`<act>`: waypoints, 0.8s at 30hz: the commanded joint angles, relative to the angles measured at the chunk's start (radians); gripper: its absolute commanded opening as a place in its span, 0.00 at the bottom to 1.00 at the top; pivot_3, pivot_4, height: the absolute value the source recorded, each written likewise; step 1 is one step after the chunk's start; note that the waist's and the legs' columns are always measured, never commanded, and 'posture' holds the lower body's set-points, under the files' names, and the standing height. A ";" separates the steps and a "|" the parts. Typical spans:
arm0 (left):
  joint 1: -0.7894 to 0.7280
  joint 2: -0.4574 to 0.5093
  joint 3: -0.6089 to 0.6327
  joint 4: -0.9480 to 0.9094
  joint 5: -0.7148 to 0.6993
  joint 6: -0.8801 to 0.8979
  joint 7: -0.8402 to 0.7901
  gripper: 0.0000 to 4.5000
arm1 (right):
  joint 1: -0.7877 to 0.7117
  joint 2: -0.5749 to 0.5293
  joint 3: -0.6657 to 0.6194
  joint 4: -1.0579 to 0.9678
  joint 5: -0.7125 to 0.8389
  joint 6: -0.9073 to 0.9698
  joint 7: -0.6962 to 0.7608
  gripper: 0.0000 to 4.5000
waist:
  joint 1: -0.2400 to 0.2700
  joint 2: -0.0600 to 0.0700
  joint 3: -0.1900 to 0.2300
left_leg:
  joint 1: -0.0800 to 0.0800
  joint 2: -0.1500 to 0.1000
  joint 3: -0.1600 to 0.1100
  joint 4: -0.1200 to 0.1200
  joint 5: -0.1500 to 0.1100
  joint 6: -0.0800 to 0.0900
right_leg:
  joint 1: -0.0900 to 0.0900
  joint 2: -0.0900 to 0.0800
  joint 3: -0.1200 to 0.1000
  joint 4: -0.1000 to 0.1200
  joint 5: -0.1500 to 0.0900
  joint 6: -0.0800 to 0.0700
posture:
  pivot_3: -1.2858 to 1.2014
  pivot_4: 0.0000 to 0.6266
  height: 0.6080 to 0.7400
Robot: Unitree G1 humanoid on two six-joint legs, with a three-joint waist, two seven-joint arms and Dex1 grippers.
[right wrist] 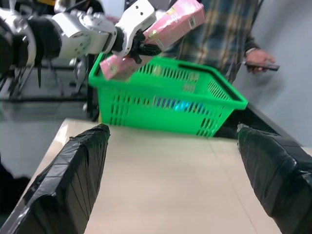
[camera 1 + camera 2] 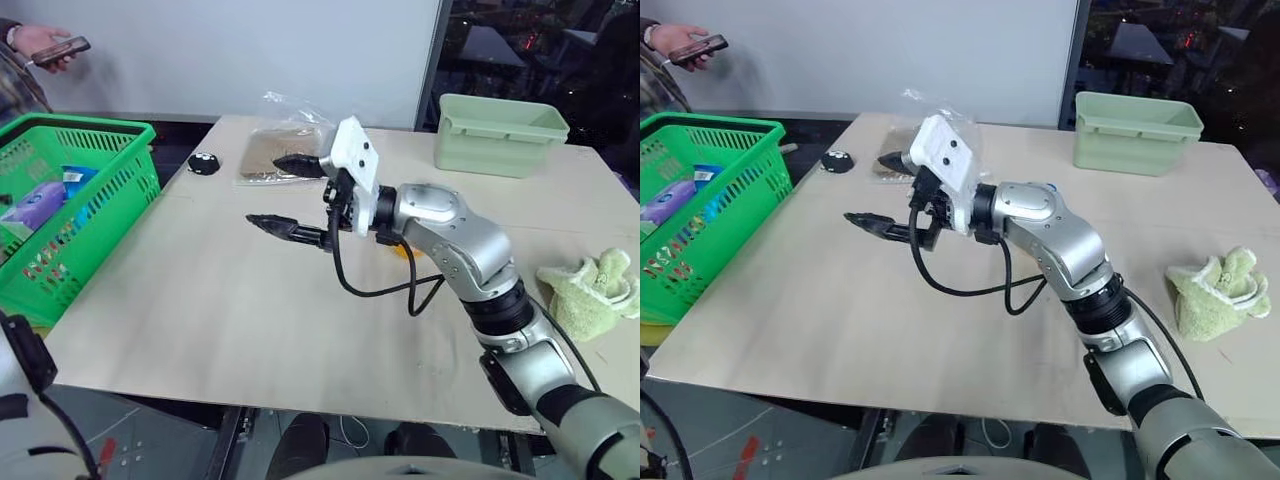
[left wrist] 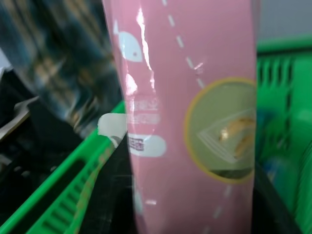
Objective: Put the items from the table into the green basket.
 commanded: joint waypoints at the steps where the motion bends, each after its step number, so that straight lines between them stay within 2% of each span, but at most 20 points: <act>1: -0.001 0.038 0.000 0.002 0.007 -0.046 0.044 0.75 | -0.006 -0.017 -0.012 -0.039 -0.005 -0.006 0.020 1.00 | -0.001 0.000 0.000 | 0.000 0.000 0.000 0.000 0.000 0.000 | 0.000 0.000 0.000 0.000 0.000 0.000 | 0.56 0.00 1.00; 3: 0.002 0.034 0.028 -0.006 -0.025 -0.065 0.039 0.98 | 0.000 -0.030 -0.018 -0.045 -0.002 -0.008 0.030 1.00 | 0.000 0.000 0.000 | 0.000 0.001 0.000 0.000 0.000 0.000 | -0.001 0.001 -0.001 0.001 0.000 0.000 | 0.57 0.00 1.00; 4: 0.002 0.032 0.038 -0.017 -0.037 -0.082 0.030 0.99 | 0.004 -0.036 -0.022 -0.049 0.001 -0.008 0.033 1.00 | 0.000 0.000 0.000 | 0.000 0.001 0.000 0.000 0.000 0.000 | -0.001 0.001 -0.001 0.001 0.000 0.000 | 0.57 0.00 1.00; 7: -0.014 -0.006 0.074 -0.132 -0.117 -0.139 -0.086 0.99 | 0.027 -0.071 -0.040 -0.066 0.001 -0.004 0.036 1.00 | 0.002 0.000 0.000 | 0.000 0.001 0.000 0.000 0.000 0.000 | 0.000 0.001 -0.001 0.001 0.000 0.000 | 0.57 0.00 1.00; 9: -0.019 -0.054 0.099 -0.246 -0.197 -0.094 -0.183 0.99 | 0.044 -0.095 -0.056 -0.077 0.004 0.002 0.034 1.00 | 0.011 -0.001 0.000 | -0.001 0.001 -0.001 0.000 0.000 0.000 | 0.000 0.000 -0.002 0.000 0.000 -0.001 | 0.58 0.00 1.00; 12: 0.108 -0.167 0.083 -0.643 -0.389 0.123 -0.389 0.99 | 0.081 -0.147 -0.086 -0.109 0.005 0.005 0.030 1.00 | 0.019 0.000 0.000 | -0.001 0.000 0.000 0.001 0.000 -0.001 | 0.001 -0.002 -0.002 0.000 0.000 -0.001 | 0.58 0.00 1.00; 14: 0.235 -0.236 0.052 -0.939 -0.527 0.302 -0.455 0.99 | 0.115 -0.197 -0.122 -0.148 0.012 0.024 0.025 1.00 | 0.017 0.000 -0.001 | -0.001 0.000 0.003 0.001 0.001 -0.001 | 0.002 -0.004 -0.001 0.000 0.000 -0.001 | 0.57 0.00 1.00; 16: 0.350 -0.295 0.008 -1.145 -0.588 0.403 -0.471 0.99 | 0.152 -0.247 -0.159 -0.196 0.021 0.057 0.009 1.00 | 0.006 0.001 -0.001 | 0.000 0.000 0.005 0.002 0.001 -0.001 | 0.002 -0.005 0.001 0.000 0.000 -0.001 | 0.55 0.00 1.00; 21: 0.494 -0.415 -0.113 -1.367 -0.636 0.557 -0.466 0.99 | 0.273 -0.368 -0.251 -0.342 0.050 0.160 -0.022 1.00 | -0.041 0.002 -0.001 | 0.000 0.002 0.004 0.001 0.000 0.000 | 0.000 0.000 0.002 0.001 0.000 -0.002 | 0.51 0.00 1.00; 24: 0.505 -0.481 -0.194 -1.397 -0.637 0.606 -0.480 0.99 | 0.356 -0.434 -0.318 -0.429 0.076 0.225 -0.049 1.00 | -0.061 0.004 0.000 | 0.000 0.002 0.004 0.000 0.000 0.000 | 0.000 0.000 0.002 0.001 -0.001 -0.003 | 0.50 0.00 1.00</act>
